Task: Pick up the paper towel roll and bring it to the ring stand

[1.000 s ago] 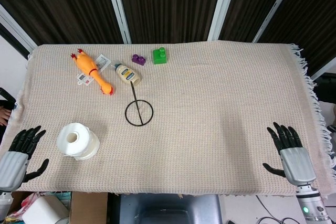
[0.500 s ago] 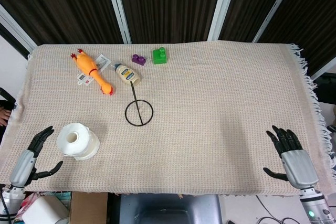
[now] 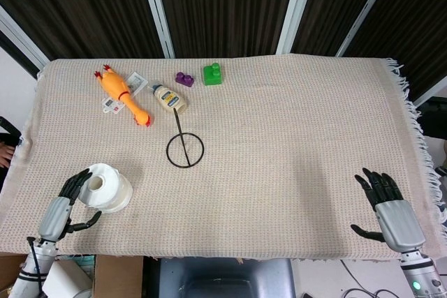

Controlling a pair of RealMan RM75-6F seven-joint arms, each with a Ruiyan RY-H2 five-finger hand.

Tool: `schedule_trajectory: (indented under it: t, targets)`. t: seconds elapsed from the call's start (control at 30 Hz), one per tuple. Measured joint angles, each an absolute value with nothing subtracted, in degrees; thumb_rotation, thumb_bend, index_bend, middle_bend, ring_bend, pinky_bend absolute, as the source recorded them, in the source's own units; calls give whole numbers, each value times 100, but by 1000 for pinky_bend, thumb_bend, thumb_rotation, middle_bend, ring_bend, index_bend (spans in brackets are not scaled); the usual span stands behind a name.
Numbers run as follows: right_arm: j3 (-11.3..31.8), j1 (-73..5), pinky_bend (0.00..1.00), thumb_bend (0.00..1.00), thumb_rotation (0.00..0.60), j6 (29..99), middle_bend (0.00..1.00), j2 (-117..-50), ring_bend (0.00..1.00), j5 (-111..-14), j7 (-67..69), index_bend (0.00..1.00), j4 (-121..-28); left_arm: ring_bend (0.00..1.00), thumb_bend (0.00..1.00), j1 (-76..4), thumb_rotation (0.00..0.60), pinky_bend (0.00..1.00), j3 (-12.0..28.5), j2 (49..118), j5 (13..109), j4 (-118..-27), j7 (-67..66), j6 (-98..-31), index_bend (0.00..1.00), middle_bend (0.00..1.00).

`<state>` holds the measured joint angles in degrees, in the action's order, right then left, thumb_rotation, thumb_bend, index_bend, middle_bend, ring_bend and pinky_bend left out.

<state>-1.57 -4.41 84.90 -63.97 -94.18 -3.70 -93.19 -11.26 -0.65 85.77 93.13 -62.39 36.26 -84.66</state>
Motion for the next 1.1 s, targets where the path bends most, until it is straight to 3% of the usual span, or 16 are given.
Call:
schedule_trajectory:
  t: [0.27, 0.4, 0.5, 0.6, 0.7, 0.77, 0.87, 0.97, 1.1]
  targets:
    - [-166, -429, 0, 143, 600, 8518, 0, -6358, 0, -9456, -307, 0, -9334, 0, 298, -1239, 600, 4, 87, 8840, 9032, -6023, 3642, -8194, 0, 0]
    - [-157, -429, 0, 142, 600, 8526, 0, -6356, 0, -9457, -268, 0, -9328, 0, 304, -1291, 600, 59, 148, 8982, 8956, -5847, 3641, -8130, 0, 0]
    - [-159, -429, 0, 142, 600, 8534, 0, -6344, 0, -9474, -234, 0, -9325, 0, 310, -1352, 600, 162, 172, 9052, 8881, -5780, 3658, -7952, 0, 0]
    - [-161, -427, 0, 142, 600, 8548, 0, -6331, 0, -9490, -191, 0, -9326, 54, 323, -1419, 600, 351, 170, 9065, 8816, -5785, 3620, -7722, 4, 31]
    - [-162, -431, 0, 142, 600, 8546, 0, -6315, 0, -9497, -140, 0, -9322, 262, 356, -1468, 600, 605, 177, 9048, 8744, -5888, 3517, -7585, 157, 242]
    - [-168, -434, 0, 142, 600, 8537, 0, -6306, 0, -9505, -125, 0, -9321, 496, 426, -1471, 600, 806, 222, 9056, 8697, -5951, 3481, -7613, 394, 491]
    - [-186, -432, 0, 142, 600, 8539, 0, -6292, 0, -9536, -107, 0, -9321, 713, 554, -1449, 600, 972, 338, 9116, 8628, -6027, 3532, -7789, 622, 743]
    - [-196, -421, 0, 142, 600, 8559, 0, -6276, 0, -9553, -86, 0, -9330, 788, 654, -1418, 600, 1000, 440, 9168, 8607, -6093, 3723, -8020, 706, 836]
    - [-216, -408, 0, 142, 600, 8583, 0, -6254, 0, -9595, -52, 0, -9335, 797, 693, -1367, 600, 1000, 593, 9190, 8637, -6193, 3893, -8451, 714, 850]
